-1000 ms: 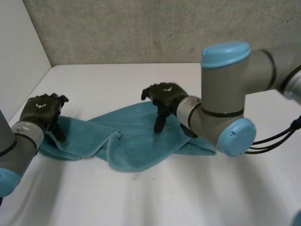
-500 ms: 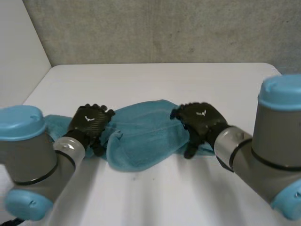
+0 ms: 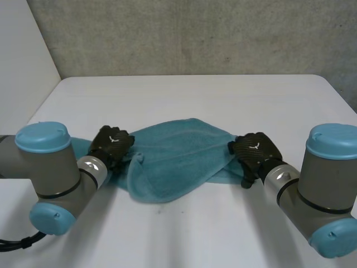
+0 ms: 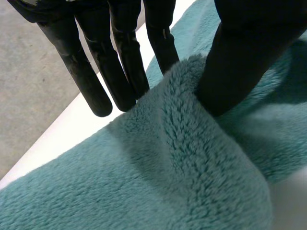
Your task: Fold the laundry
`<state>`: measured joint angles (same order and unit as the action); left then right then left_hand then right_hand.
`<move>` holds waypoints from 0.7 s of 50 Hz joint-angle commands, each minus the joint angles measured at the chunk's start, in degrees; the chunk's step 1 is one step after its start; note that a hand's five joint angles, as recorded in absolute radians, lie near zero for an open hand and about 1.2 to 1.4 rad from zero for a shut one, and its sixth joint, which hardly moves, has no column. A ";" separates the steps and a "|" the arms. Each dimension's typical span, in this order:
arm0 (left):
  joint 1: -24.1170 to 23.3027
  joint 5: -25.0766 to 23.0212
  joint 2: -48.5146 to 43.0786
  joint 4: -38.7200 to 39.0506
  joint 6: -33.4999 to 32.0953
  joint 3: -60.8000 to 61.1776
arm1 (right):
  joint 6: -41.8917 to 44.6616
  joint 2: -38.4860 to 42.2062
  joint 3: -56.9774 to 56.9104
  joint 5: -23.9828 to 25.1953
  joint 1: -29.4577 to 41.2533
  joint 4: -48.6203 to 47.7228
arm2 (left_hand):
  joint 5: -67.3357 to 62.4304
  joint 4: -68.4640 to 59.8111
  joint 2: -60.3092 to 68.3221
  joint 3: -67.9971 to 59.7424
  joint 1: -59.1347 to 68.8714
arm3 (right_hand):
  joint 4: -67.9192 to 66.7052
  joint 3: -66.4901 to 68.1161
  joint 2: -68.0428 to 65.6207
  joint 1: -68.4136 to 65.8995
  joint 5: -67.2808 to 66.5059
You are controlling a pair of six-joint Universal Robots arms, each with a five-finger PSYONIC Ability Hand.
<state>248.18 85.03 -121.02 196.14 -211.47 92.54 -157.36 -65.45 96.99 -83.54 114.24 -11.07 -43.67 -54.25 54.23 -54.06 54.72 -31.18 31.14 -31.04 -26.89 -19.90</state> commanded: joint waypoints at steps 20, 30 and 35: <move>7.15 1.72 4.39 1.87 0.01 2.73 | -9.79 10.16 -10.67 -3.56 -2.71 6.48 | -26.33 -25.75 25.77 -25.94 25.28 | -11.38 11.43 -11.53 -15.68 -12.67; 9.25 1.45 8.00 1.87 0.27 5.28 | -12.53 11.92 -13.41 -1.54 -2.62 11.07 | -26.33 -25.75 25.77 -25.94 25.28 | -11.87 11.92 -12.01 -16.16 -13.16; 9.26 1.45 8.26 1.87 0.27 5.54 | -12.53 11.92 -13.41 -1.54 -2.53 11.07 | -26.33 -25.75 25.77 -25.94 25.28 | -10.19 10.24 -10.33 -14.49 -11.48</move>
<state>257.31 86.53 -113.47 198.01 -211.27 97.52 -169.90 -53.41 83.59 -85.48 111.61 0.03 -55.62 -68.28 68.14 -68.16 64.29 -38.64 38.49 -38.78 -33.28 -29.06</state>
